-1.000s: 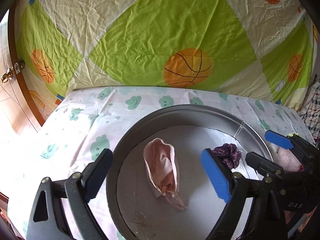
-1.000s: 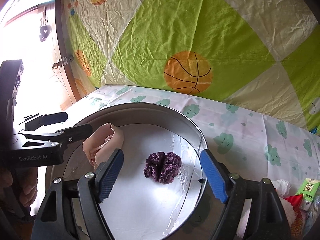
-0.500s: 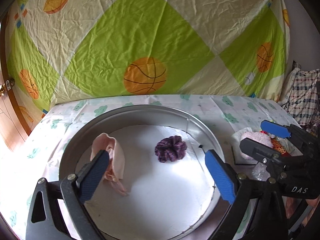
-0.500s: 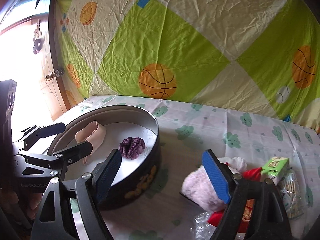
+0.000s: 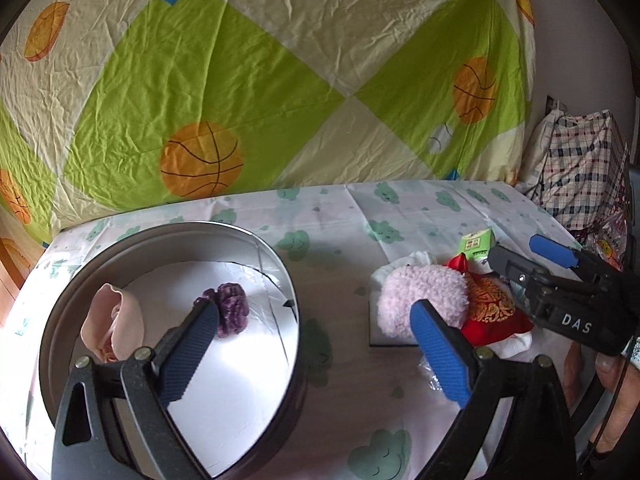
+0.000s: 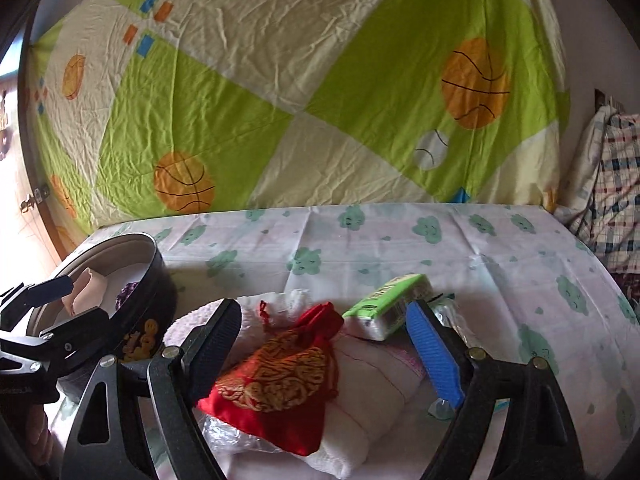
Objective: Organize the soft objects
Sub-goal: 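Move both tools back to the pile of remaining soft items, then grasp the pink fluffy hat with the left gripper while the right grasps the red pouch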
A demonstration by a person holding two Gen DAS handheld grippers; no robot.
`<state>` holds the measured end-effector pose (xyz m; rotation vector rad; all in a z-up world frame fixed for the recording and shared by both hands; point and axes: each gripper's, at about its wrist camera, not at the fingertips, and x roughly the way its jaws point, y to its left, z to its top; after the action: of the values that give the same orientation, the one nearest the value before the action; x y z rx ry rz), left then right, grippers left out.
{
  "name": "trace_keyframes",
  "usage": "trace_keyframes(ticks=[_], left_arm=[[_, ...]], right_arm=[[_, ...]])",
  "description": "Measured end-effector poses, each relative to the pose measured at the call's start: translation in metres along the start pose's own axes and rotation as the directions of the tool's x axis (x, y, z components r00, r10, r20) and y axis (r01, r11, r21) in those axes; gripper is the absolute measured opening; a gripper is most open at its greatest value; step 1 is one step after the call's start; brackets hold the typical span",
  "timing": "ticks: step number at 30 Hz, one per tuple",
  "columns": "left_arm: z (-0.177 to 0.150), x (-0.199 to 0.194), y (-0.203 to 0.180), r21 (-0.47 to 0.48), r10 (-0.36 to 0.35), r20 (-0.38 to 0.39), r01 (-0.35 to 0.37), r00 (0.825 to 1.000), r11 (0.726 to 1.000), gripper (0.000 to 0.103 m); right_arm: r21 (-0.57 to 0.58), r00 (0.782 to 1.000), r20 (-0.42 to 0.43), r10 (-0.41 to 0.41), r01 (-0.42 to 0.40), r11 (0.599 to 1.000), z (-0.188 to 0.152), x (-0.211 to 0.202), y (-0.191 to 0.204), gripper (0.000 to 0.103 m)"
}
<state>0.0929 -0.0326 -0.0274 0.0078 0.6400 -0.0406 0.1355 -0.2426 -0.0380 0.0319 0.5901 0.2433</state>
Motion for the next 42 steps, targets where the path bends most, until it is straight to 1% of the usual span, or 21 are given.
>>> trace_keyframes(ticks=[2,5,10,16,19,23,27,31,37,42], left_arm=[[0.002,0.002,-0.005,0.001,-0.007,0.002,0.007,1.0,1.0,0.098],[0.005,0.008,-0.011,0.002,-0.013,-0.002,0.013,1.0,1.0,0.098],[0.006,0.021,-0.026,0.022,-0.023,-0.03,0.024,0.999,0.999,0.098],[0.005,0.034,-0.043,0.04,-0.038,-0.053,0.04,0.998,0.998,0.098],[0.003,0.039,-0.047,0.042,-0.047,-0.064,0.049,0.997,0.998,0.098],[0.002,0.044,-0.054,0.049,-0.066,-0.078,0.07,0.995,0.996,0.098],[0.001,0.047,-0.061,0.057,-0.081,-0.085,0.086,0.993,0.995,0.098],[-0.002,0.054,-0.069,0.071,-0.1,-0.109,0.108,0.989,0.992,0.098],[-0.003,0.065,-0.071,0.073,-0.1,-0.129,0.11,0.987,0.991,0.098],[-0.004,0.065,-0.068,0.071,-0.103,-0.132,0.113,0.986,0.991,0.098]], right_arm=[[0.019,1.0,-0.016,-0.003,0.003,1.0,-0.001,0.006,-0.004,0.086],[0.018,1.0,0.003,-0.023,0.023,1.0,-0.004,0.008,-0.006,0.086],[0.052,0.999,0.011,-0.033,0.032,0.998,-0.011,0.011,-0.018,0.087],[0.128,0.998,0.033,-0.055,0.051,0.99,-0.013,0.01,-0.04,0.087],[0.16,0.998,0.039,-0.053,0.046,0.986,-0.013,0.009,-0.046,0.087],[0.163,0.997,0.057,-0.056,0.046,0.986,-0.013,0.006,-0.046,0.088],[0.147,0.994,0.075,-0.074,0.062,0.987,-0.013,0.003,-0.045,0.089],[0.165,0.996,0.055,-0.075,0.065,0.984,-0.014,0.006,-0.049,0.09],[0.186,0.996,0.043,-0.084,0.075,0.98,-0.015,0.007,-0.053,0.091],[0.195,0.995,0.046,-0.088,0.078,0.978,-0.015,0.006,-0.054,0.091]])
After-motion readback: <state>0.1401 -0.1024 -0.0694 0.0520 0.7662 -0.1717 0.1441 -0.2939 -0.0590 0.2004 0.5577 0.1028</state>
